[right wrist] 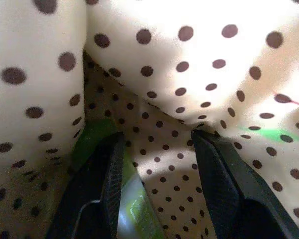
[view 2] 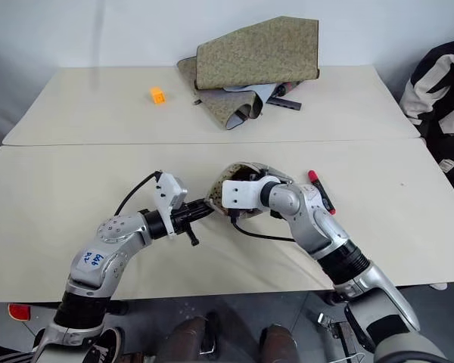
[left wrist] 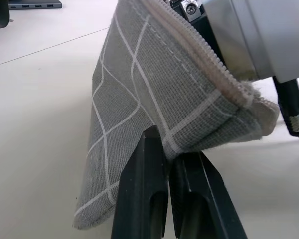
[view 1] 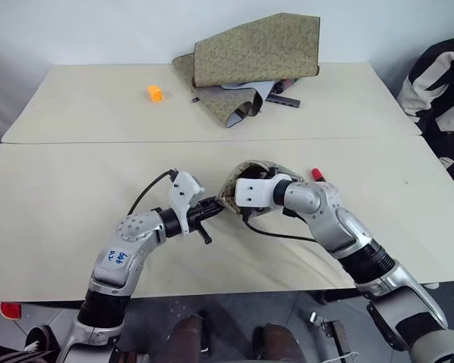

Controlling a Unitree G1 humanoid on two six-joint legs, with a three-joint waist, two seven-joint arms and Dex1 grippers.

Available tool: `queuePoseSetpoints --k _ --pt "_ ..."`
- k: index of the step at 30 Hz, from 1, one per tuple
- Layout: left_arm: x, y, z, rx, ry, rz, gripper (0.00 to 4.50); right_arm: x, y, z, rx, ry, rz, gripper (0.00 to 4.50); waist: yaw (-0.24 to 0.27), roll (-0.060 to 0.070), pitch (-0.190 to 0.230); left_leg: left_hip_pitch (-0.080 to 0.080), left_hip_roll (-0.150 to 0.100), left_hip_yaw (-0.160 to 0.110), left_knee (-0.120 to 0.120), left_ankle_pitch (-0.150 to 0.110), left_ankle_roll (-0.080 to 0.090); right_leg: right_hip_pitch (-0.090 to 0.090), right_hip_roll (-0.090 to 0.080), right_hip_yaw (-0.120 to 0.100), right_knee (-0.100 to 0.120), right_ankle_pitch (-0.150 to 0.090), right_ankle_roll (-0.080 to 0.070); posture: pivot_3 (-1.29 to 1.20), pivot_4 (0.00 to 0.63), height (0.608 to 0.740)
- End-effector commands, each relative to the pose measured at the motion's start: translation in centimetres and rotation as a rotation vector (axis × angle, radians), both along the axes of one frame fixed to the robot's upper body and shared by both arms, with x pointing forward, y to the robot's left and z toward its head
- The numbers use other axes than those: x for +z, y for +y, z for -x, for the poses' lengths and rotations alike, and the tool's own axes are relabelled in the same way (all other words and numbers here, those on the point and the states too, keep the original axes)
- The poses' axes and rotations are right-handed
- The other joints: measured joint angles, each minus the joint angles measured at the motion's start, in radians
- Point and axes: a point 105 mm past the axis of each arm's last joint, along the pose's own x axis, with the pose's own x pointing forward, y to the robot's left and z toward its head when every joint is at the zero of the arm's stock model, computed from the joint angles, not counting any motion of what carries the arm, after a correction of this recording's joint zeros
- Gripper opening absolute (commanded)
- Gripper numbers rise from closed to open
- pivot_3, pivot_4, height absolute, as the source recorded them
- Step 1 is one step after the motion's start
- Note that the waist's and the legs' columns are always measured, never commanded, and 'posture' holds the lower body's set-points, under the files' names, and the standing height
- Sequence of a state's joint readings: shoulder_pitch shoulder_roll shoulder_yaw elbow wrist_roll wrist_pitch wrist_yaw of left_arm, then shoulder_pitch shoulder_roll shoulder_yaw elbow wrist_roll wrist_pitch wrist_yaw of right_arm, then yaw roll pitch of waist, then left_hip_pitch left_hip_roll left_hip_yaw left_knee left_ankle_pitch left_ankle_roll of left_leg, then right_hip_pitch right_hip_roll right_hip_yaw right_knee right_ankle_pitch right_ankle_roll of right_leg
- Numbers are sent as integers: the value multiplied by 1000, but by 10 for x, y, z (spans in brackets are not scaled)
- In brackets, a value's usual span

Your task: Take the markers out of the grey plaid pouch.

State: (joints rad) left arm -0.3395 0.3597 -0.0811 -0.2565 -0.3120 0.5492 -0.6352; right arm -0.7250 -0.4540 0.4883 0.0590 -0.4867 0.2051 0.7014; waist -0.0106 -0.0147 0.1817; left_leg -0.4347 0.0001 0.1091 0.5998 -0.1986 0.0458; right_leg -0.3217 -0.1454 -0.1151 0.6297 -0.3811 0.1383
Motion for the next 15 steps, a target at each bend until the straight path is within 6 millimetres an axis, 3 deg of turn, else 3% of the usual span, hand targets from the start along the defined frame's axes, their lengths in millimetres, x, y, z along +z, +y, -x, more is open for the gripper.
queuePoseSetpoints --k 1,7,10,15 --pt "9 -12 11 -85 -36 31 0 -25 -5 -6 -54 46 29 2272 -6 -1 0 1 0 0 0 0 0 0 0 0 0 0 0 0 150 740" --pt "7 -12 14 -93 -45 7 0 -34 -5 -7 -60 86 55 2272 -16 -1 -1 5 0 1 -3 0 -1 2 0 2 1 0 -1 0 150 740" --pt "7 -12 13 -91 -54 3 0 -36 -8 -6 -59 115 62 1690 -17 -1 -1 10 0 1 -4 0 -2 8 0 2 -1 -1 -1 0 150 740" --pt "5 -10 12 -83 -64 -16 0 -39 -17 0 -53 160 100 16 -14 -1 -1 11 0 -1 -4 -3 -5 10 -1 5 -2 -1 -1 0 150 740"
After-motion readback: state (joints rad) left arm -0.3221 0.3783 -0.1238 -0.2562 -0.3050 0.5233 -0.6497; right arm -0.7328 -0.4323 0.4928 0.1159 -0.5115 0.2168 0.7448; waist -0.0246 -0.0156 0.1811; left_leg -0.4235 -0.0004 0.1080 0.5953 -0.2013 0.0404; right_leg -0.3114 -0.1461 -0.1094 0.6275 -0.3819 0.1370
